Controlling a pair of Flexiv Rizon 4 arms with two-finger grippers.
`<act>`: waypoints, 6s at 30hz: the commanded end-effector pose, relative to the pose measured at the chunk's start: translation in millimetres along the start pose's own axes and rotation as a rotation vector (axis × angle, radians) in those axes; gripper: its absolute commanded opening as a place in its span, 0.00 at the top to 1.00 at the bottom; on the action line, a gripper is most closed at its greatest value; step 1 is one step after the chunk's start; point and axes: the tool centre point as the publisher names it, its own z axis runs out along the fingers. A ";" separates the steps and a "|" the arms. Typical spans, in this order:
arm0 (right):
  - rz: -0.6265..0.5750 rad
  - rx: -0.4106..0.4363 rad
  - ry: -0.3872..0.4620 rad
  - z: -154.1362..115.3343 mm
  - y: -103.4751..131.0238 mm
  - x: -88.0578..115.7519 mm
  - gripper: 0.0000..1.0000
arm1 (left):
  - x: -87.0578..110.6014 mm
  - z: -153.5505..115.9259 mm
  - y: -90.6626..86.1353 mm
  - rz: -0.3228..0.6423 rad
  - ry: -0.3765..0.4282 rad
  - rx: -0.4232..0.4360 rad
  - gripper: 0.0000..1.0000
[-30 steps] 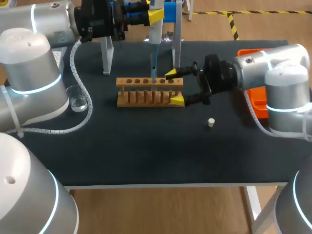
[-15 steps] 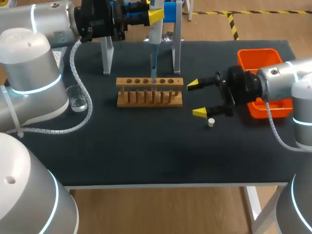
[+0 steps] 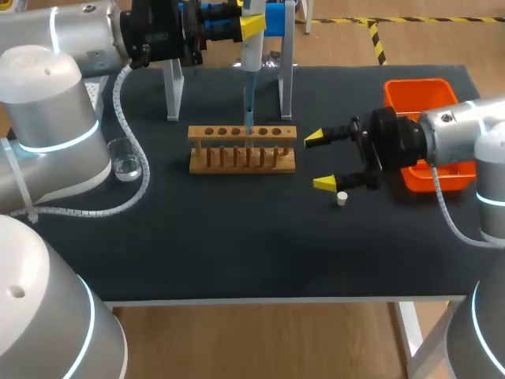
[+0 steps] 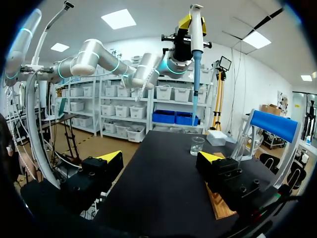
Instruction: Invert the test tube, pick up the pipette, mount the tip to pipette, aspirate from beaker and dispense into the tube, eject the tip, return the pipette, and cap with the stopper.
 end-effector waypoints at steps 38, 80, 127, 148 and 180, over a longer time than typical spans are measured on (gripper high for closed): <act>0.000 0.002 -0.001 -0.5 0.8 0.5 0.00 | -90.6 -229.6 44.2 0.087 -0.188 -0.026 1.00; 0.000 0.002 -0.001 -0.5 0.8 0.5 0.00 | -109.0 -260.5 72.5 0.083 -0.202 0.012 1.00; 0.047 0.273 -0.133 151.5 43.1 -1.4 0.00 | -109.0 -260.5 72.5 0.083 -0.202 0.012 1.00; 0.033 0.352 -0.306 237.0 34.3 -28.5 0.00 | -109.0 -260.5 72.5 0.083 -0.202 0.012 1.00; 0.132 0.347 -0.531 239.1 -12.5 -51.2 0.00 | -109.0 -260.5 72.5 0.083 -0.202 0.012 1.00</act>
